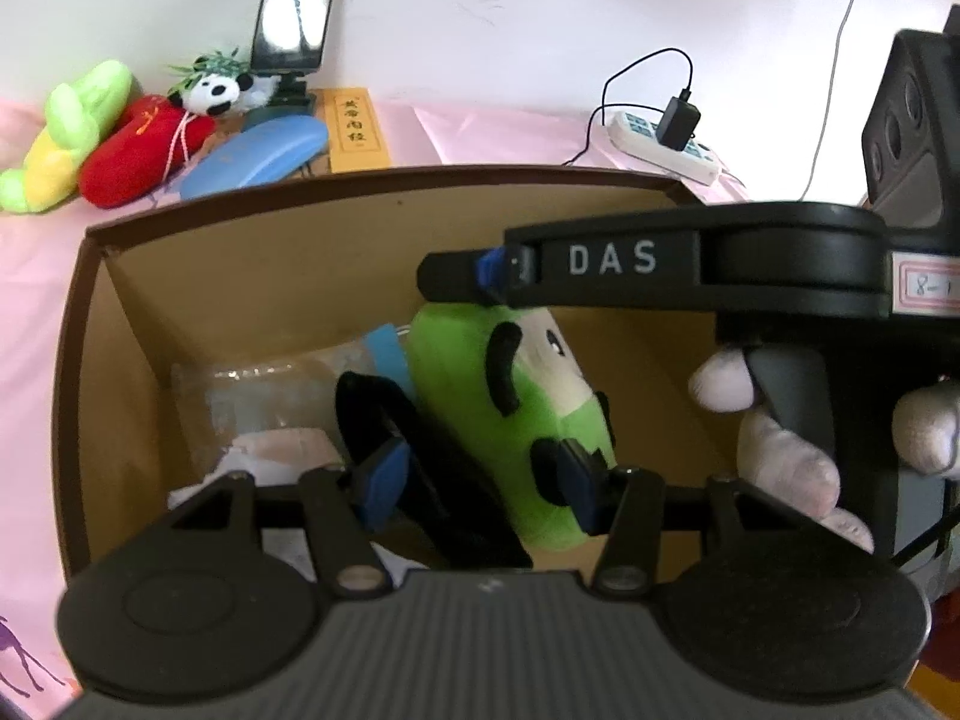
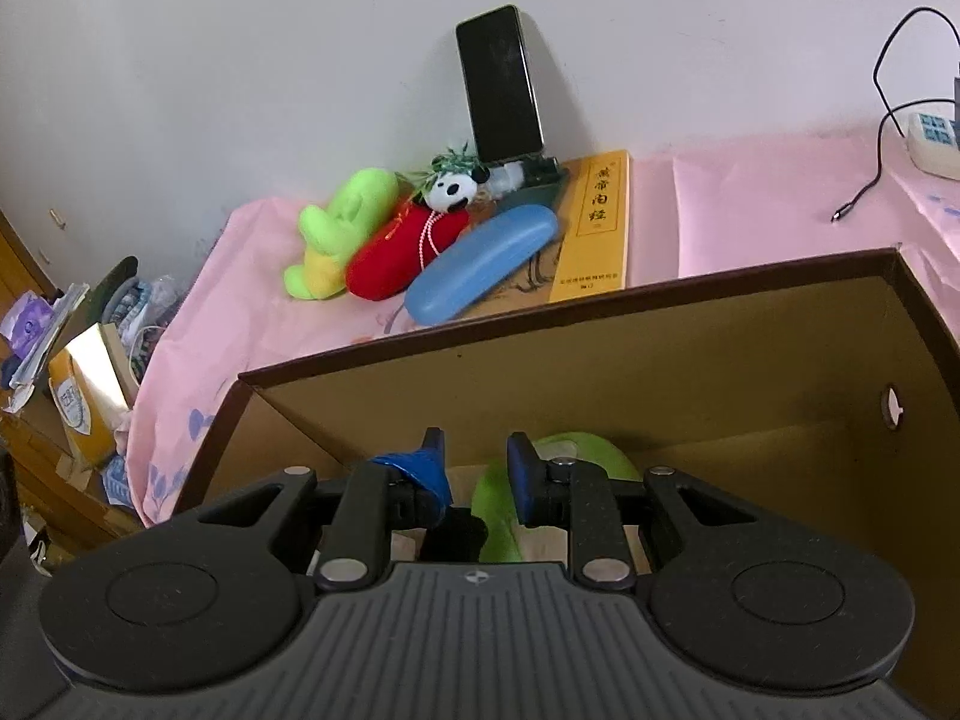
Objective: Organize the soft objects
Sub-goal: 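Withdraw the right gripper from the box and move toward the teal mesh bag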
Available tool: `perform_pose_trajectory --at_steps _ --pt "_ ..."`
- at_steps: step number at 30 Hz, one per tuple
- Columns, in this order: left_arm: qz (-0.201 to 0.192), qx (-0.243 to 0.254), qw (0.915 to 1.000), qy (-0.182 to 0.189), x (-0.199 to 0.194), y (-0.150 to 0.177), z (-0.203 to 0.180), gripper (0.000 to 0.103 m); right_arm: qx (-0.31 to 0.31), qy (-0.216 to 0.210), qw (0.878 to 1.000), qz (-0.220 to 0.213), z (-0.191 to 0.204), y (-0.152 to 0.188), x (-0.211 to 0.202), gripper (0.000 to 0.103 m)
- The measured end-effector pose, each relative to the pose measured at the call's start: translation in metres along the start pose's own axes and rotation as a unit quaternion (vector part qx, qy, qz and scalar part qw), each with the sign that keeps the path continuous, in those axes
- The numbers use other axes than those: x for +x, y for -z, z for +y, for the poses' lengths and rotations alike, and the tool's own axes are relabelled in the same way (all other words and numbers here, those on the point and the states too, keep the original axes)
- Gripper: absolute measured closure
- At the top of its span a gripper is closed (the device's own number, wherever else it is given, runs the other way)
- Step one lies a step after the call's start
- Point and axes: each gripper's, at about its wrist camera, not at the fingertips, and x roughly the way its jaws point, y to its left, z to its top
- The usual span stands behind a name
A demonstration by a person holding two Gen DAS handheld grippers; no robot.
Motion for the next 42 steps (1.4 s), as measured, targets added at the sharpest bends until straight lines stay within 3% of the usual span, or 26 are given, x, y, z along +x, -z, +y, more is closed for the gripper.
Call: perform_pose_trajectory --at_steps 8,16,25,31,42 --pt "0.004 -0.008 0.9998 -0.016 0.000 -0.001 0.000 0.050 -0.005 0.003 1.000 0.001 0.002 0.001 0.000 0.098" --pt "-0.017 -0.015 0.9957 -0.089 -0.020 -0.001 -0.007 0.050 -0.047 0.038 0.997 -0.039 0.016 0.000 -0.019 0.098" --pt "-0.069 -0.024 0.9858 -0.152 -0.075 0.008 -0.016 0.048 -0.054 0.024 0.995 -0.085 0.032 0.005 -0.070 0.098" --pt "-0.088 -0.026 0.9834 -0.157 -0.109 0.018 -0.022 0.045 -0.052 0.006 0.993 -0.101 0.039 0.019 -0.097 0.098" --pt "-0.106 -0.012 0.9851 -0.135 -0.146 0.047 -0.034 0.040 -0.074 0.033 0.988 -0.128 0.048 0.049 -0.131 0.097"
